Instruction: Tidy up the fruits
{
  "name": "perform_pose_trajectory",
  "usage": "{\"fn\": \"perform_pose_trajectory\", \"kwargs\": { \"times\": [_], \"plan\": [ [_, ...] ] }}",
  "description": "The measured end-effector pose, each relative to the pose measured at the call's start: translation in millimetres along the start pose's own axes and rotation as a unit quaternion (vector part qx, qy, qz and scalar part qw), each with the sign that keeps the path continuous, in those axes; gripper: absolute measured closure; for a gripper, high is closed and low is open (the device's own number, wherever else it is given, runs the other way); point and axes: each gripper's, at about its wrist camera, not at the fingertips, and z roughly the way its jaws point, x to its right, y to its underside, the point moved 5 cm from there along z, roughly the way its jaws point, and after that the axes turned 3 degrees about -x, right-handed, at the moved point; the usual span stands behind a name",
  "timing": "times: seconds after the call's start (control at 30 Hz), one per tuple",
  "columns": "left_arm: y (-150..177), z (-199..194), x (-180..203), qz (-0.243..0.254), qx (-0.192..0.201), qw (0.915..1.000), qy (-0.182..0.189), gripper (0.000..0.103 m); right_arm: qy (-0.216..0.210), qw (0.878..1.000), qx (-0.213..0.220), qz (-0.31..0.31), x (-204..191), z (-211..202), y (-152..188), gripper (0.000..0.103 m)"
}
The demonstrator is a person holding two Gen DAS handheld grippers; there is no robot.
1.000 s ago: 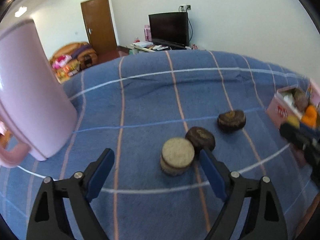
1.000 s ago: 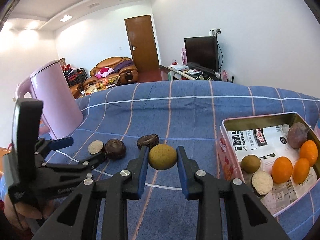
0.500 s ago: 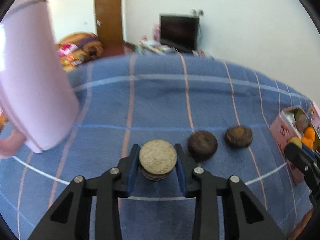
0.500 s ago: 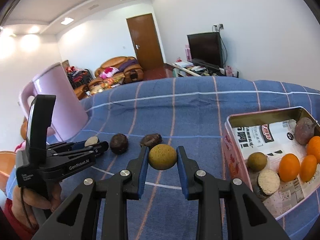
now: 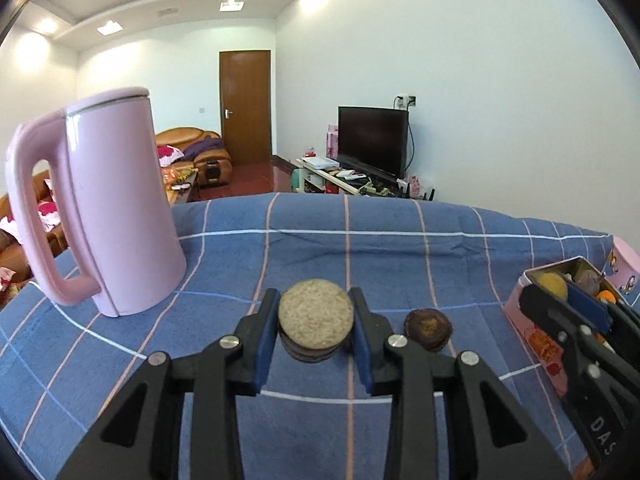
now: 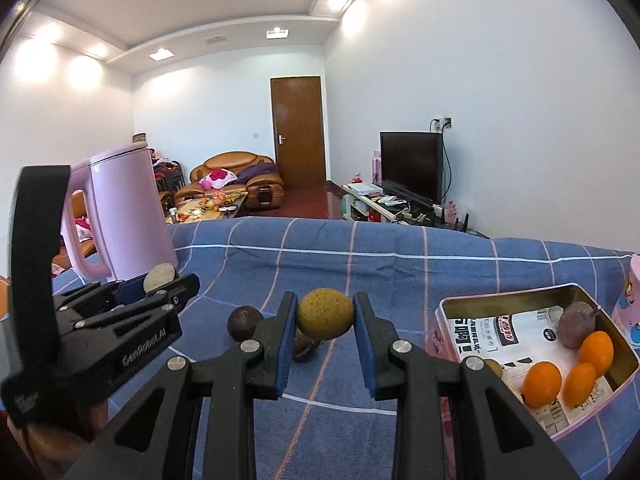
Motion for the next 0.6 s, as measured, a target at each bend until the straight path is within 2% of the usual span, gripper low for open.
{"fn": "perform_pose_trajectory", "kwargs": {
  "times": [0.6],
  "plan": [
    [16,-24,45,0.024,0.004,0.9996,-0.017,0.067,0.02,1.0,-0.012,-0.001,13,-28,16,0.073]
  ]
}}
